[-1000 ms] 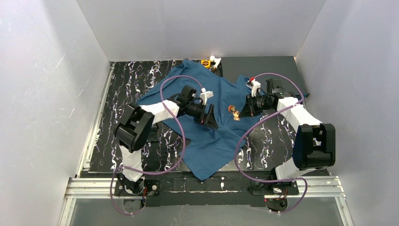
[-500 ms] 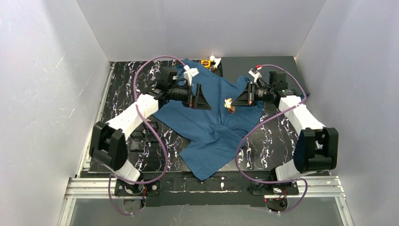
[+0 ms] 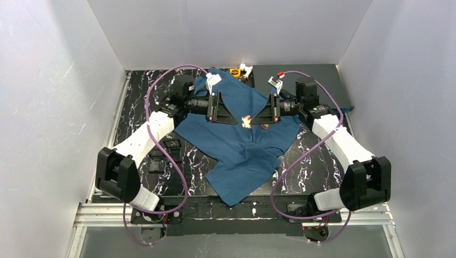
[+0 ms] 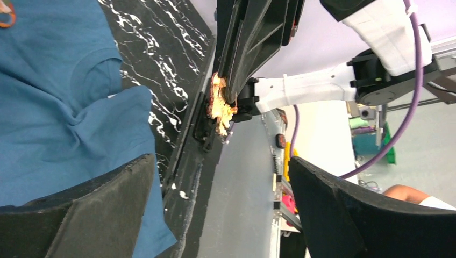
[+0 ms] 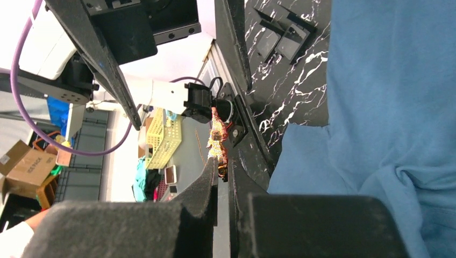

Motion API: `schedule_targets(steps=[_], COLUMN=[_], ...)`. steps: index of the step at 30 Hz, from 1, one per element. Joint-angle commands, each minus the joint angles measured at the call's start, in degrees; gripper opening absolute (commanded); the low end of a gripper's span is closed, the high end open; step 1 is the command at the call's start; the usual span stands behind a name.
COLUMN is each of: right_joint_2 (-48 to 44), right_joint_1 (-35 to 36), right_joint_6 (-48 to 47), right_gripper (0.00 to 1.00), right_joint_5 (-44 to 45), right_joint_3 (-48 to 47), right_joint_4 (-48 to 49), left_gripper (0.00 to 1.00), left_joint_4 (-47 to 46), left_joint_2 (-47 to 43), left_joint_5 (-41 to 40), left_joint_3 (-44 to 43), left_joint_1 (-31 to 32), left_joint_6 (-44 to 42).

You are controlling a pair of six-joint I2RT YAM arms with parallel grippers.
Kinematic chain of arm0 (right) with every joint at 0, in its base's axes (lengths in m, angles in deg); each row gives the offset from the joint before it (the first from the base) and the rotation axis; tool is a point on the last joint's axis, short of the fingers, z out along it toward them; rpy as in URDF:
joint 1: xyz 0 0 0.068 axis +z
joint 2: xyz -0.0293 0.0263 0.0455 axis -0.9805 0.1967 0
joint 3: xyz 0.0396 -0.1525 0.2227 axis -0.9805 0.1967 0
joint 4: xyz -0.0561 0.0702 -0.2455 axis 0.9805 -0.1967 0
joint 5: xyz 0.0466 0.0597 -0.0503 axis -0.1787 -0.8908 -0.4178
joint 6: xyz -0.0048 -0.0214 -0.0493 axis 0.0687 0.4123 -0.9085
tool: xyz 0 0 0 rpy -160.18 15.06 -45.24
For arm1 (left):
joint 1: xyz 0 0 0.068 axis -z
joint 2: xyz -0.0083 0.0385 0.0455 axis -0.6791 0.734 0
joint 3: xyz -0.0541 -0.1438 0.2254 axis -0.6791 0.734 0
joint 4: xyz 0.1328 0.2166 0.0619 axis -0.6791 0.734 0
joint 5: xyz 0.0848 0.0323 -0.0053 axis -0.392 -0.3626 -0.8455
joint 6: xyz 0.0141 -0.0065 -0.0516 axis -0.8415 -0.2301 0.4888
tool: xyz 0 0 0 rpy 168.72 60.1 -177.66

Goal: Remove the brooch from the garment

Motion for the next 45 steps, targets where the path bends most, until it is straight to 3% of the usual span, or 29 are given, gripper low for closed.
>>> schedule_targets(steps=[1, 6, 24, 33, 45], right_joint_2=[-2.03, -2.43, -3.85, -4.58, -4.84], right_joint_1=[1.7, 3.09, 5.5, 6.07, 6.29], right_joint_6=[-0.54, -0.7, -4.01, -5.08, -6.15], right_gripper=[0.01, 0.01, 0.01, 0.01, 0.01], right_joint_5=[-0.17, -0.25, 1.98, 2.38, 2.42], right_joint_3=[-1.95, -1.89, -2.15, -1.61, -1.27], right_joint_4=[0.87, 1.67, 0.23, -0.32, -1.42], left_gripper=[0.88, 0.63, 0.38, 0.17, 0.24], left_joint_4=[-2.43, -2.28, -3.57, -3.57, -4.56], left_joint_2=[-2.84, -3.85, -1.05, 0.18, -0.14], left_joint_5=[4.92, 3.91, 1.78, 1.7, 1.54], left_joint_3=[1.28, 3.14, 1.87, 1.18, 1.27], left_joint_1=[0.47, 1.89, 4.61, 4.71, 4.71], left_joint_6=[2.38, 1.44, 3.49, 3.44, 3.34])
